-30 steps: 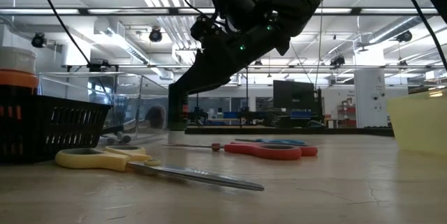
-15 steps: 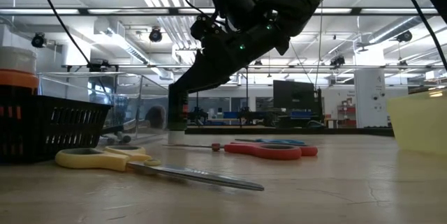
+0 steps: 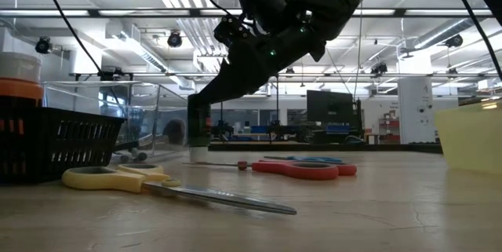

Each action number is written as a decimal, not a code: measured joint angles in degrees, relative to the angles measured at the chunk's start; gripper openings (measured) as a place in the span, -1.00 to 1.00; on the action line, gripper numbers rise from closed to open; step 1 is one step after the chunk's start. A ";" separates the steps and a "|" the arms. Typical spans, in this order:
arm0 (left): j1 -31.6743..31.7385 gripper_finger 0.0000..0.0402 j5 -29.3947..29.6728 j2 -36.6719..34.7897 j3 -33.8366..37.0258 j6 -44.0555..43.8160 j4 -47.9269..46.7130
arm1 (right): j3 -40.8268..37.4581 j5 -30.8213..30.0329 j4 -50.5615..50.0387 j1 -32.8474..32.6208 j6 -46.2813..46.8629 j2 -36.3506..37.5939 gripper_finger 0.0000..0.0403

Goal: Pick & Place Paint Supplies
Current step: Put the green paint bottle into the black basket

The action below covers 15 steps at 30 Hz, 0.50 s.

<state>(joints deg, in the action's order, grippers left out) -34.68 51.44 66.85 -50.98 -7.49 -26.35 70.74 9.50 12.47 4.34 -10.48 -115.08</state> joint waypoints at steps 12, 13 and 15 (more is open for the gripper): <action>0.00 0.01 -0.04 0.01 0.67 0.03 -0.02 | -1.73 -2.45 -4.15 -3.01 6.70 8.57 -0.41; -0.01 0.01 -0.19 0.02 0.77 0.06 -0.14 | -2.36 -2.93 -4.28 -3.23 7.62 10.00 -0.43; -0.04 0.01 -1.65 0.05 0.79 0.74 -0.19 | -3.61 -3.45 -4.20 -3.39 9.83 12.41 -0.45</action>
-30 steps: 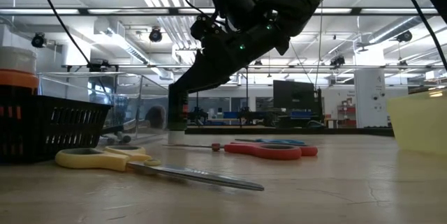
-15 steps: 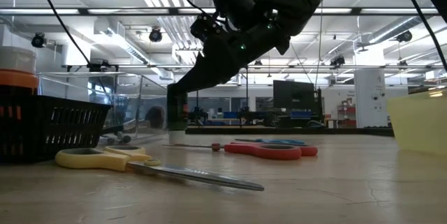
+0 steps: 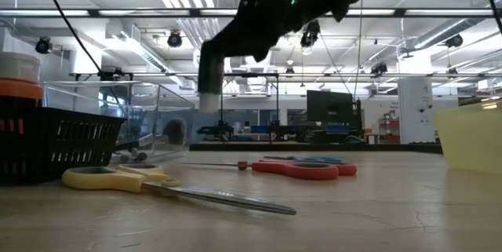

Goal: Pick & Place Paint Supplies
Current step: Put the green paint bottle into the black basket

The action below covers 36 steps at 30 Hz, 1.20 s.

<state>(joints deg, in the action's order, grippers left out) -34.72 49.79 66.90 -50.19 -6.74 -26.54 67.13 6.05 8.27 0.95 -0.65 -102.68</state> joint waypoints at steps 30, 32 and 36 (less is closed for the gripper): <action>3.02 0.01 38.02 24.85 -3.92 69.34 54.19 | -4.48 15.73 18.07 9.27 31.68 22.69 -0.46; 3.36 0.01 37.81 24.14 -4.85 68.55 54.15 | -4.50 15.71 18.12 9.27 31.09 22.43 -0.46; 3.58 -0.05 29.28 20.43 -6.31 66.32 55.02 | -4.54 16.22 18.17 9.18 30.80 22.36 -0.46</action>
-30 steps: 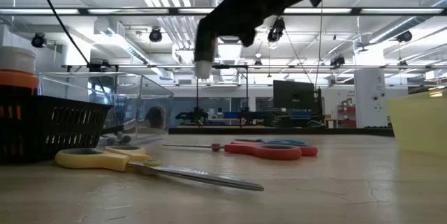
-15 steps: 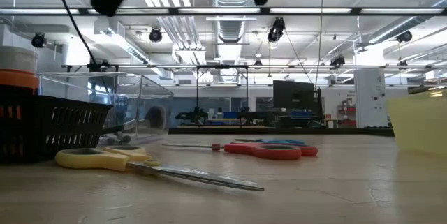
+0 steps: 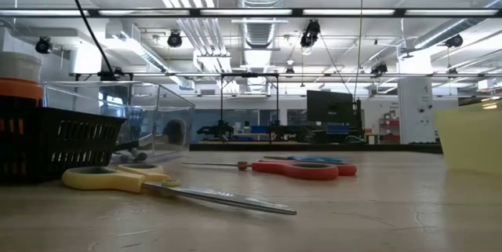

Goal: Pick & Place Paint Supplies
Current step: Put the green paint bottle into the black basket

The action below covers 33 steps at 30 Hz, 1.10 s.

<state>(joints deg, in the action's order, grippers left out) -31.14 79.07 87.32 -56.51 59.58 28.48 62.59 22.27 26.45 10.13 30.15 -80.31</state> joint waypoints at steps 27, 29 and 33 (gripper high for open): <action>15.07 -0.48 -61.06 -15.27 11.90 -12.08 25.71 | -0.15 3.35 7.62 -0.98 -9.04 6.86 -0.46; 15.53 -0.48 -61.52 -15.20 11.95 -12.99 23.63 | -0.15 3.78 7.64 -1.03 -10.18 6.86 -0.46; 15.49 -0.48 -65.63 -13.95 11.95 -10.25 22.36 | -0.15 3.81 8.43 -1.01 -11.96 6.47 -0.46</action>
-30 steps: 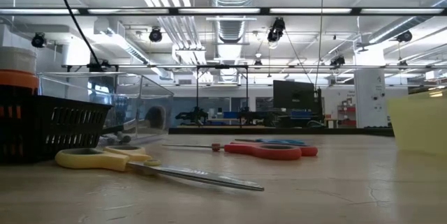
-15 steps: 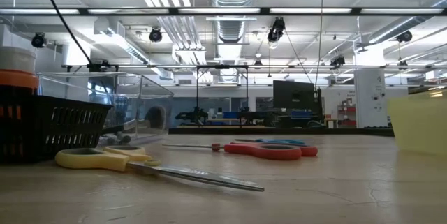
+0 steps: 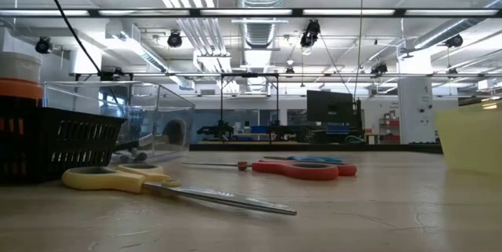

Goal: Pick & Place Paint Supplies
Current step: Put the green paint bottle into the black basket

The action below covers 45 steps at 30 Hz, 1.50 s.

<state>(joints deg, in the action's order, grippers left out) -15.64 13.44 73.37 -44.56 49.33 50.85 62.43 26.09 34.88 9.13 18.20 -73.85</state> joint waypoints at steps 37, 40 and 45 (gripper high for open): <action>-0.54 -0.17 11.09 11.14 -2.80 16.71 15.85 | -0.22 1.90 3.67 -0.22 -0.17 -3.47 -0.46; -0.54 -0.21 10.62 11.14 -2.80 16.67 16.18 | -0.32 1.90 3.67 -0.22 -0.15 -3.47 -0.46; -0.54 -0.21 9.14 11.14 -2.80 16.05 16.88 | -0.31 1.77 3.84 -0.22 -0.15 -3.47 -0.46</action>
<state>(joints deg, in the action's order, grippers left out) -16.19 22.58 84.51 -47.35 65.38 67.73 62.13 27.86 38.72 8.91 18.04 -77.32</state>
